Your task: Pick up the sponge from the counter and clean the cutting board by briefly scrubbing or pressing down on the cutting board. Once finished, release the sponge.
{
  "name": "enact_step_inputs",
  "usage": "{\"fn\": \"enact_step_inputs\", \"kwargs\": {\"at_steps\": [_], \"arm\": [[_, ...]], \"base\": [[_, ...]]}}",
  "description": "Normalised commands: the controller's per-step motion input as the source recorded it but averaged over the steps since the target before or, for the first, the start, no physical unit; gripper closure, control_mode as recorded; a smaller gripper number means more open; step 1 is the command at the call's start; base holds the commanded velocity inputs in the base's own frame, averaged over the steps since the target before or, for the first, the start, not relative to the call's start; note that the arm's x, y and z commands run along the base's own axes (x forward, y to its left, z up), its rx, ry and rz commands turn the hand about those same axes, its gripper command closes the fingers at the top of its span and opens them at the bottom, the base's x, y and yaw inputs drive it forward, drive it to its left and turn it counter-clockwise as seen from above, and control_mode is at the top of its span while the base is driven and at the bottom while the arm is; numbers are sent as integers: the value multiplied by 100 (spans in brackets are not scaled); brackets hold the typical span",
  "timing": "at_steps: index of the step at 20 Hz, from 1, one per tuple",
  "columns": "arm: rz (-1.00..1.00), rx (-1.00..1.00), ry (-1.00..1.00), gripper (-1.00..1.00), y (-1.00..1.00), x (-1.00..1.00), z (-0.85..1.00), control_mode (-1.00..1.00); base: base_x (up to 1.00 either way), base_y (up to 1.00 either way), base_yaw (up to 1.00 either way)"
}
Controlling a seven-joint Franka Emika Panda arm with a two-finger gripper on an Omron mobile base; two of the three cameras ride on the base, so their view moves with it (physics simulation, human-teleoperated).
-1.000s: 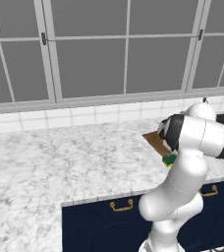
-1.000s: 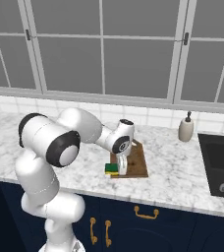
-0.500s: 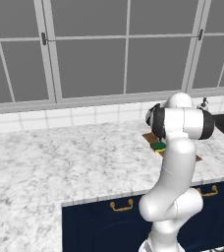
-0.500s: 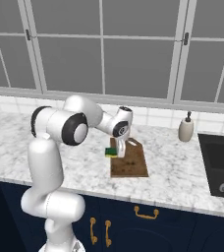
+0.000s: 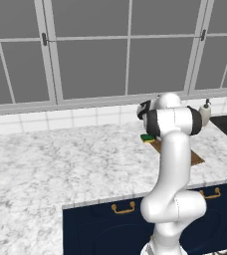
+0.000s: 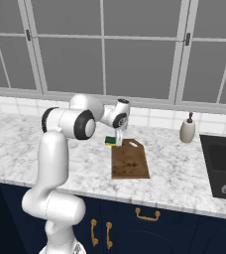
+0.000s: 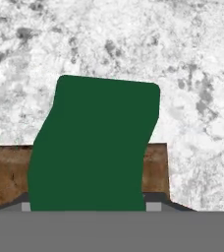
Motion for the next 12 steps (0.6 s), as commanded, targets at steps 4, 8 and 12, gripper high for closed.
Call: {"fn": "enact_step_inputs", "kwargs": {"at_steps": [4, 8, 12], "arm": [[0, 0, -1, 100, -33, 38, -15, -100], [0, 9, -4, 100, -63, -53, -52, -100], [0, 14, 0, 100, -39, -93, -61, -100]], "base": [[0, 0, 0], [0, 0, 0], [0, 0, 0]]}}
